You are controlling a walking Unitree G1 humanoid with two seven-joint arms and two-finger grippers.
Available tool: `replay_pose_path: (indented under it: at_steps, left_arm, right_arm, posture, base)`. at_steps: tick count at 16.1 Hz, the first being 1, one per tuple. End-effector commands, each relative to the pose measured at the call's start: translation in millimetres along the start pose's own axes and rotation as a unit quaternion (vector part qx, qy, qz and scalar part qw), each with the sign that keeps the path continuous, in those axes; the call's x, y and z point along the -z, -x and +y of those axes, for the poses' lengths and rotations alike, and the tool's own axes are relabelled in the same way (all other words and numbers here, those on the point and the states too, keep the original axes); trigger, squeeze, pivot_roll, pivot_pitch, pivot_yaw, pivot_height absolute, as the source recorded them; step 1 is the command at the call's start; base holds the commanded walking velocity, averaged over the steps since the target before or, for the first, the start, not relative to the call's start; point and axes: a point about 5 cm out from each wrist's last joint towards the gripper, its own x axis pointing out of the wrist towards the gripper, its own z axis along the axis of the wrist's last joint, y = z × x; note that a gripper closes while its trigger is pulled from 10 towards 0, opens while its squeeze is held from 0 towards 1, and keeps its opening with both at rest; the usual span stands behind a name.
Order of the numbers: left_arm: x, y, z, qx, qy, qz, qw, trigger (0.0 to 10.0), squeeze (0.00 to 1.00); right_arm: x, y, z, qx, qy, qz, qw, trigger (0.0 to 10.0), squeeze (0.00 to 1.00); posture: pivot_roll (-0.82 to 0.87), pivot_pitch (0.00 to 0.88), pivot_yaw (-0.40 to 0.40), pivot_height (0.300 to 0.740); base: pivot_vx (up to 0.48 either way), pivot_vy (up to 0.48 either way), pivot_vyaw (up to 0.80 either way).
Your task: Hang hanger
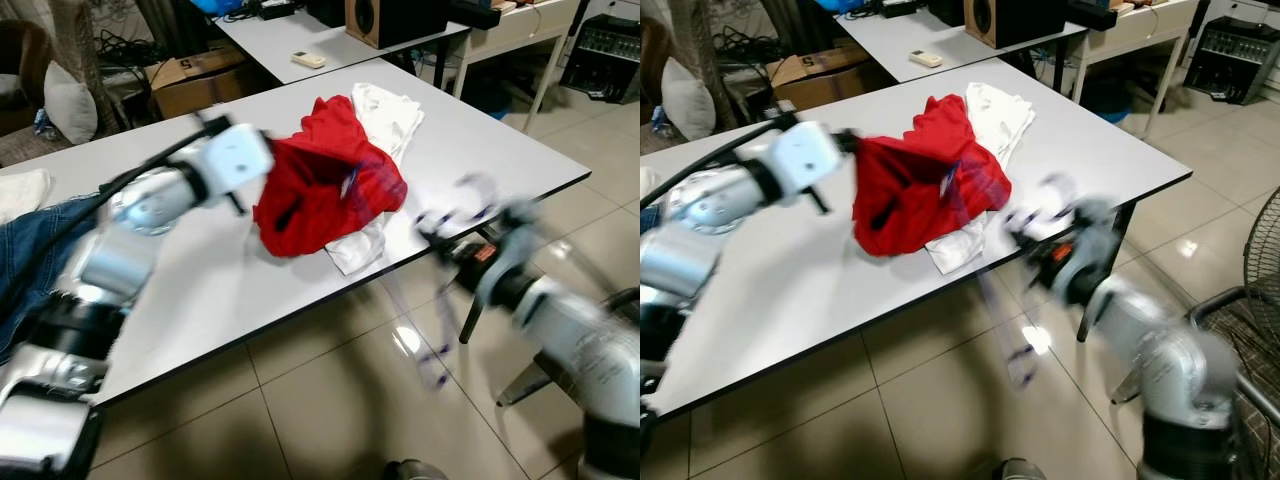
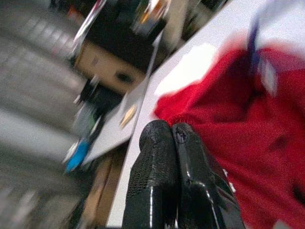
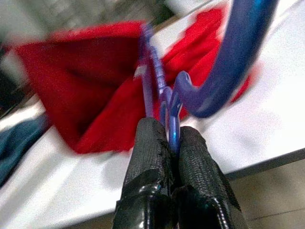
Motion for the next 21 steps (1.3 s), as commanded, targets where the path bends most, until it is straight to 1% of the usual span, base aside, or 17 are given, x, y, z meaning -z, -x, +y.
replay_pose_path:
  at_steps: [1,2,3,4,5,6,7,8,9,10,11,13,14,15,18,20,21]
  left_arm:
    - [10,6.7,12.2,-0.039,-0.011,0.03,0.999,0.0,0.0]
    - [11,8.8,14.9,-0.051,-0.014,0.037,0.998,0.0,0.0]
    - [11,9.5,16.5,-0.061,-0.015,0.039,0.997,0.0,0.0]
    - [9,7.9,15.1,-0.062,-0.009,0.033,0.997,0.0,0.0]
    - [7,6.3,12.8,-0.057,-0.004,0.028,0.998,0.0,0.0]
    - [4,3.0,8.3,-0.056,0.009,0.02,0.998,0.0,0.0]
    - [1,0.4,3.4,-0.051,0.018,0.01,0.998,0.0,0.0]
    - [-1,-0.7,1.4,-0.05,0.027,0.003,0.998,0.0,0.0]
    - [-6,-2.0,-0.7,-0.049,0.035,-0.014,0.998,0.0,0.0]
    - [-13,-3.9,-0.9,-0.055,0.037,-0.04,0.997,0.0,0.0]
    - [-20,-5.6,2.2,-0.07,0.059,-0.061,0.994,0.0,0.0]
    - [-26,-6.2,4.8,-0.073,0.071,-0.079,0.992,0.0,0.0]
    - [-30,-5.6,6.3,-0.07,0.082,-0.098,0.989,0.0,0.0]
    - [-32,-5.6,7.1,-0.07,0.087,-0.106,0.988,0.0,0.0]
    - [-41,-5.5,11.1,-0.075,0.091,-0.135,0.984,0.0,0.0]
    - [-47,-4.4,16.0,-0.09,0.1,-0.16,0.978,0.0,0.0]
    - [-50,-4.0,17.9,-0.097,0.106,-0.169,0.975,0.0,0.0]
  right_arm:
    - [-8,2.5,-11.5,0.043,-0.005,-0.023,0.999,10.0,0.0]
    - [-21,3.4,-14.4,0.051,0.001,-0.062,0.997,10.0,0.0]
    - [-39,4.5,-9.7,0.037,0.0,-0.118,0.992,10.0,0.0]
    - [-52,4.9,-2.0,0.009,-0.011,-0.148,0.989,10.0,0.0]
    - [-54,4.3,2.6,-0.01,-0.012,-0.147,0.989,10.0,0.0]
    - [-49,2.1,7.8,-0.032,-0.01,-0.124,0.992,10.0,0.0]
    - [-31,-0.3,8.6,-0.038,-0.015,-0.075,0.996,10.0,0.0]
    - [-23,-0.9,9.1,-0.039,-0.015,-0.054,0.998,10.0,0.0]
    - [-11,-1.5,10.2,-0.041,-0.041,-0.03,0.998,10.0,0.0]
    - [-4,-2.1,12.1,-0.05,-0.082,-0.022,0.995,10.0,0.0]
    - [3,-2.0,13.5,-0.064,-0.114,-0.012,0.991,10.0,0.0]
    - [9,-0.8,13.8,-0.072,-0.126,0.001,0.989,10.0,0.0]
    - [15,-1.2,15.2,-0.082,-0.15,0.01,0.985,10.0,0.0]
    - [18,-1.6,15.9,-0.085,-0.162,0.014,0.983,10.0,0.0]
    - [27,-2.2,12.9,-0.076,-0.194,0.032,0.978,10.0,0.0]
    - [32,-1.6,8.1,-0.066,-0.22,0.042,0.972,10.0,0.0]
    - [36,-1.0,7.4,-0.06,-0.22,0.052,0.972,10.0,0.0]
  posture:
    - [-0.18,0.0,0.09,0.74]
    - [-0.18,0.0,0.089,0.74]
    - [-0.18,0.0,0.089,0.74]
    - [-0.18,0.0,0.09,0.74]
    - [-0.18,0.0,0.09,0.74]
    - [-0.18,0.0,0.091,0.74]
    - [-0.18,0.0,0.091,0.74]
    - [-0.18,0.0,0.09,0.74]
    - [-0.18,0.0,0.09,0.74]
    - [-0.18,0.0,0.089,0.74]
    - [-0.18,0.0,0.09,0.74]
    - [-0.18,0.0,0.09,0.74]
    - [-0.18,0.0,0.093,0.74]
    - [-0.18,0.0,0.094,0.74]
    - [-0.18,0.0,0.093,0.74]
    - [-0.18,0.0,0.093,0.74]
    - [-0.18,0.0,0.093,0.74]
  base:
    - [0.0,0.0,0.0]
    - [0.0,0.0,0.0]
    - [0.0,0.0,0.0]
    - [0.0,0.0,0.0]
    - [0.0,0.0,0.0]
    - [0.0,0.0,0.0]
    - [0.0,0.0,0.0]
    - [0.0,0.0,0.0]
    - [0.0,0.0,0.0]
    - [0.0,0.0,0.0]
    - [0.0,0.0,0.0]
    - [0.0,0.0,0.0]
    - [0.0,0.0,0.0]
    - [0.0,0.0,0.0]
    - [0.0,0.0,0.0]
    - [0.0,0.0,0.0]
    - [0.0,0.0,0.0]
